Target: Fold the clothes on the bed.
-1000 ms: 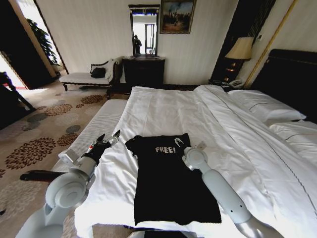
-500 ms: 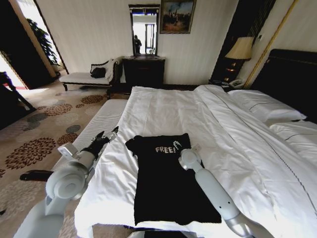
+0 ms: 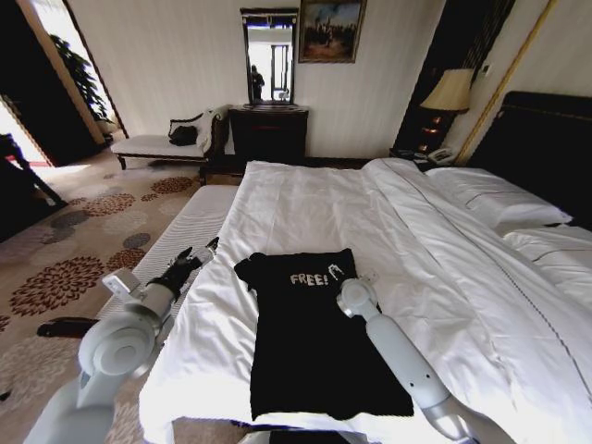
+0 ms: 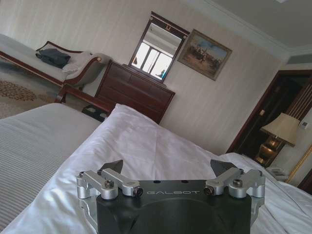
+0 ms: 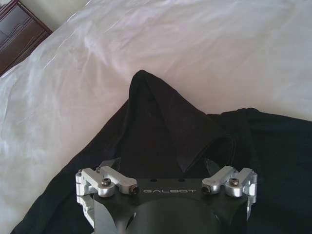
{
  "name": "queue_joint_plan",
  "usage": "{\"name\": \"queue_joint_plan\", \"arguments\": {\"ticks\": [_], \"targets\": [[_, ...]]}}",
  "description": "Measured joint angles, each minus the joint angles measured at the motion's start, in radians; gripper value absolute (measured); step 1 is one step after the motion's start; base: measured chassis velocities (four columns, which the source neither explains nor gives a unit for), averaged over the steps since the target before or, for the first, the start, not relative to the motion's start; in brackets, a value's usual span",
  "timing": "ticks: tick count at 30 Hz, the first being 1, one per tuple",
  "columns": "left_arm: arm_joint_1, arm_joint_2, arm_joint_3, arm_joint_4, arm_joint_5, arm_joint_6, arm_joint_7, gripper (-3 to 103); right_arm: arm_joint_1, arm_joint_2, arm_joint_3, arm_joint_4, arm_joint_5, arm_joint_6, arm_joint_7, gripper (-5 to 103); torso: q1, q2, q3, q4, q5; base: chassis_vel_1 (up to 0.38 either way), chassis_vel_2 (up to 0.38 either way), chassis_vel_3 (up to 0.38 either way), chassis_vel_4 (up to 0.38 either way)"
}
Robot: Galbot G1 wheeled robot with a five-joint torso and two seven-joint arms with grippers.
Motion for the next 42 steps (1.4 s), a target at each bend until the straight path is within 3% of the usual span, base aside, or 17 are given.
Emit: {"name": "queue_joint_plan", "arguments": {"ticks": [3, 4, 7, 9, 12, 18, 22, 24, 26, 42], "targets": [[-0.001, -0.002, 0.005, 0.003, 0.007, -0.001, 0.001, 100, 0.003, 0.001, 0.001, -0.013, -0.006, 0.002, -0.001, 83, 0.0, 0.0, 0.0, 0.0, 0.0, 0.0, 0.0, 0.0, 0.0], [-0.001, -0.002, 0.005, 0.003, 0.007, -0.001, 0.001, 100, 0.003, 0.001, 0.001, -0.013, -0.006, 0.002, -0.001, 83, 0.0, 0.0, 0.0, 0.0, 0.0, 0.0, 0.0, 0.0, 0.0], [-0.005, -0.007, 0.015, 0.006, 0.012, -0.015, 0.001, 100, 0.011, 0.002, 0.001, -0.031, -0.013, 0.004, -0.005, 66, 0.0, 0.0, 0.0, -0.0001, 0.0, 0.0, 0.0, 0.0, 0.0], [-0.005, -0.008, 0.019, 0.006, 0.012, -0.017, 0.001, 100, 0.014, 0.001, 0.001, -0.034, -0.014, 0.005, -0.006, 66, 0.0, 0.0, 0.0, -0.0001, 0.0, 0.0, 0.0, 0.0, 0.0], [-0.006, -0.01, 0.025, 0.006, 0.015, -0.018, 0.001, 100, 0.024, -0.003, 0.001, -0.044, -0.018, 0.006, -0.008, 50, 0.0, 0.0, 0.0, -0.0001, 0.0, 0.0, 0.0, 0.0, 0.0], [-0.012, -0.01, 0.029, 0.013, 0.016, -0.018, 0.001, 100, 0.037, -0.005, 0.0, -0.053, -0.021, 0.009, -0.009, 34, 0.0, 0.0, 0.0, 0.0, 0.0, 0.0, 0.0, 0.0, 0.0], [-0.022, -0.011, 0.042, 0.024, 0.025, -0.019, 0.001, 100, 0.052, -0.019, -0.005, -0.073, -0.025, 0.009, -0.012, 13, 0.0, 0.0, 0.0, -0.0001, 0.0, 0.0, 0.0, 0.0, 0.0], [-0.025, -0.013, 0.045, 0.026, 0.027, -0.019, 0.001, 100, 0.057, -0.022, -0.006, -0.078, -0.025, 0.009, -0.013, 13, 0.0, 0.0, 0.0, -0.0001, 0.0, 0.0, 0.0, 0.0, 0.0], [-0.026, -0.016, 0.051, 0.03, 0.034, -0.02, 0.002, 100, 0.063, -0.029, -0.008, -0.084, -0.025, 0.009, -0.015, 3, 0.0, 0.0, 0.0, -0.0001, 0.0, 0.0, 0.0, 0.0, 0.0], [-0.014, -0.038, 0.043, 0.04, 0.052, -0.023, 0.004, 100, 0.17, -0.111, -0.054, -0.199, -0.035, 0.005, -0.05, 0, 0.0, 0.0, 0.0, -0.0001, 0.0, 0.0, 0.0, 0.0, 0.0]]}}
